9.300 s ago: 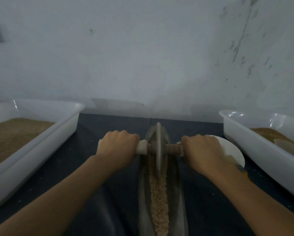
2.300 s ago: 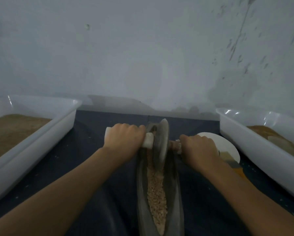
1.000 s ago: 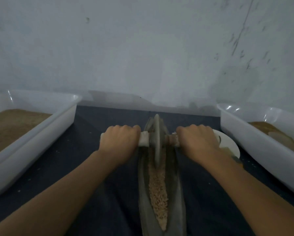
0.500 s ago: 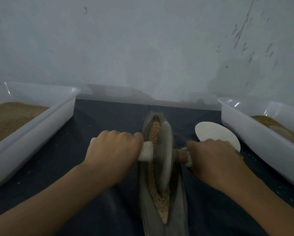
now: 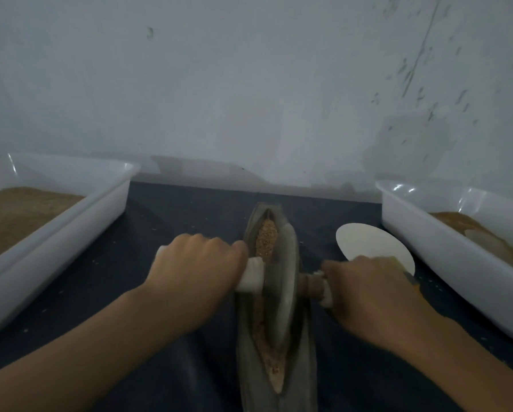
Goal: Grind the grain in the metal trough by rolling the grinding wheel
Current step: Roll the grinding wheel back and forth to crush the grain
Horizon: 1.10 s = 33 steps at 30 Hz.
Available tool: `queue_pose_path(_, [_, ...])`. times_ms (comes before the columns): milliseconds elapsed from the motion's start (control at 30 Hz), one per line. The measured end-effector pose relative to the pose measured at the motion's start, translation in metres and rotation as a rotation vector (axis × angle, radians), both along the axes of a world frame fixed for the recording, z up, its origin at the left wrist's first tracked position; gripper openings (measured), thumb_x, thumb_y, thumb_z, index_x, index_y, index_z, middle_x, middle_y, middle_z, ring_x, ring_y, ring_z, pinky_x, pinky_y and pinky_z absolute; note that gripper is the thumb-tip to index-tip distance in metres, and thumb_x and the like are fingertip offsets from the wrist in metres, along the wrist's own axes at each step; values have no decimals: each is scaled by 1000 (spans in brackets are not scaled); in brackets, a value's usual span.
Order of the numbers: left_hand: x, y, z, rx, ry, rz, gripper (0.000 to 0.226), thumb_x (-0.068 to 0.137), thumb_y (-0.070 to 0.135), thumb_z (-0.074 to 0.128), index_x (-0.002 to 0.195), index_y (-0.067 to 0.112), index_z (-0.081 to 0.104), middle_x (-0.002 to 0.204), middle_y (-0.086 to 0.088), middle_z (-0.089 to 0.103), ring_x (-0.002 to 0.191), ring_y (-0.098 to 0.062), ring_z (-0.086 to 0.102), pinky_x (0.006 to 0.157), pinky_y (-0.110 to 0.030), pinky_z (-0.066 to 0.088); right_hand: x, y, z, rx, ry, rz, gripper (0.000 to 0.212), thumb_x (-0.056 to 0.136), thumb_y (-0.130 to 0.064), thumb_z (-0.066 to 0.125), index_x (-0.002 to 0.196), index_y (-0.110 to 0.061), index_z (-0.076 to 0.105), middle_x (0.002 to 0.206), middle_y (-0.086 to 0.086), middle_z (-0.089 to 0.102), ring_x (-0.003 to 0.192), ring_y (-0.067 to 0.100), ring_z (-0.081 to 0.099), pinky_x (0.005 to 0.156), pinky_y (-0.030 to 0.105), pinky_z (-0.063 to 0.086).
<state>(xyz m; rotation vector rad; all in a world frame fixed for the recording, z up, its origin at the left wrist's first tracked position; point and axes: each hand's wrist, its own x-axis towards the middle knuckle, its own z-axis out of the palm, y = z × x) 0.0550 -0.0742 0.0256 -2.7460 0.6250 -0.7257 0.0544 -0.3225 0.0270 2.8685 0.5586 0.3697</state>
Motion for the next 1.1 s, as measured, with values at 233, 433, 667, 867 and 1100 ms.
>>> queue_pose_path(233, [11, 0, -9, -32, -50, 100, 38, 79, 26, 64, 81, 25, 25, 66, 8, 35, 54, -16, 34, 50, -30, 21, 17, 6, 4, -56, -82, -24, 34, 83, -39, 55, 67, -31, 26, 62, -8, 42, 59, 15, 49, 55, 32, 39])
queue_pose_path(433, [65, -1, -12, -98, -20, 160, 25, 85, 21, 56, 82, 20, 31, 82, -2, 60, 68, -27, 56, 55, -34, 30, 77, 22, 12, -122, -219, -15, 26, 79, -32, 60, 75, -26, 35, 75, 1, 55, 71, 31, 58, 55, 33, 28])
queue_pose_path(667, [5, 3, -3, -32, 18, -13, 49, 70, 26, 73, 79, 25, 25, 62, 9, 22, 47, -12, 18, 46, -28, 15, 12, 0, 2, -53, -77, 52, 38, 74, -41, 65, 62, -32, 30, 53, -9, 39, 48, 4, 37, 43, 22, 22])
queue_pose_path(867, [-2, 3, -13, -28, -22, 49, 49, 69, 22, 70, 78, 24, 22, 60, 8, 20, 49, -16, 21, 46, -29, 19, 3, 0, -3, -65, -178, 55, 47, 70, -38, 69, 61, -32, 23, 49, -9, 33, 43, 9, 34, 42, 24, 19])
queue_pose_path(1100, [62, -6, -2, -93, 21, 182, 23, 84, 17, 59, 87, 21, 36, 90, -1, 62, 78, -28, 60, 58, -35, 32, 78, 23, 8, -82, -206, -63, 17, 80, -31, 59, 81, -26, 43, 81, 1, 60, 74, 29, 59, 56, 32, 28])
